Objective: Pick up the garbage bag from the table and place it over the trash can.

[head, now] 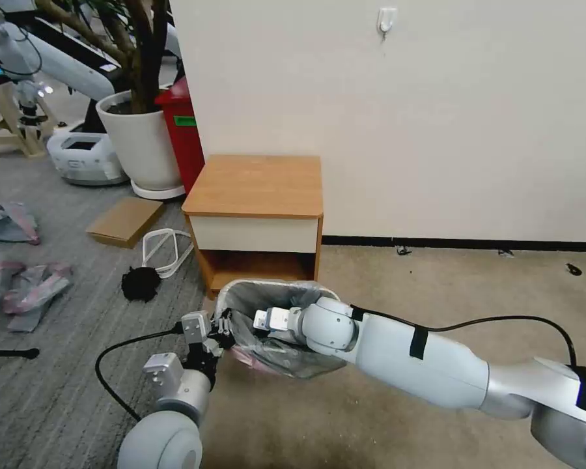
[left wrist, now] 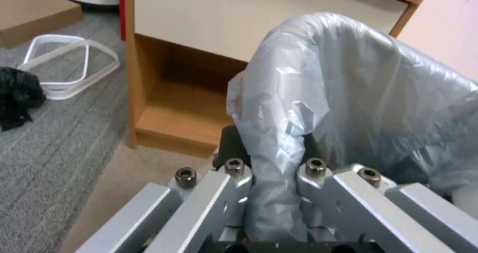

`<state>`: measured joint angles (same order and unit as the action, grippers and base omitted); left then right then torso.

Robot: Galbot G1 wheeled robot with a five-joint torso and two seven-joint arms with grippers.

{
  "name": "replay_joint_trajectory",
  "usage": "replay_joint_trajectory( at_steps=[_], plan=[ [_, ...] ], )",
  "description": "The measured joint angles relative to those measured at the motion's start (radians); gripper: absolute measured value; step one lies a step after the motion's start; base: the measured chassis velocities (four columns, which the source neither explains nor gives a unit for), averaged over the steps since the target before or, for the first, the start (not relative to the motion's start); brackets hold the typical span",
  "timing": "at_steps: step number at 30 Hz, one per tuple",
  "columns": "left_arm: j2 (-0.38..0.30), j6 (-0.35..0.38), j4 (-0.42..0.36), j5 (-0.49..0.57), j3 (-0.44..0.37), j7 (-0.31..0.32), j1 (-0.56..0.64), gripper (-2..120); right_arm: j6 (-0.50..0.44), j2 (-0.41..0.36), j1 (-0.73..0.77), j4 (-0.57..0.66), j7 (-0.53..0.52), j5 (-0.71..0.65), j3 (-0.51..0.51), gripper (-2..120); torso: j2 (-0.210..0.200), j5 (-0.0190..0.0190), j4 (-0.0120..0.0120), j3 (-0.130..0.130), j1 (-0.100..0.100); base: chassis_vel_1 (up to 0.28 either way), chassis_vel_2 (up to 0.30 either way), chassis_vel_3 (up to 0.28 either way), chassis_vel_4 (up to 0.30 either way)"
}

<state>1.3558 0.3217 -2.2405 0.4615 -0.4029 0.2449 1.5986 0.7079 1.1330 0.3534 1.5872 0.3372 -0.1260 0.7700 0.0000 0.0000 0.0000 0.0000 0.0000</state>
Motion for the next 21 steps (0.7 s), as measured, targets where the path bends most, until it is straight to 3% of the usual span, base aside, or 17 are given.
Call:
replay_joint_trajectory(
  at_steps=[21],
  plan=[
    [-0.004, -0.002, 0.063, 0.034, -0.014, 0.027, -0.037, 6, 0.000, -0.036, -0.029, 0.051, 0.000, -0.030, -0.001, 0, 0.000, 0.0000, 0.0000, 0.000, 0.000, 0.000, 0.000, 0.000, 0.000]
  ],
)
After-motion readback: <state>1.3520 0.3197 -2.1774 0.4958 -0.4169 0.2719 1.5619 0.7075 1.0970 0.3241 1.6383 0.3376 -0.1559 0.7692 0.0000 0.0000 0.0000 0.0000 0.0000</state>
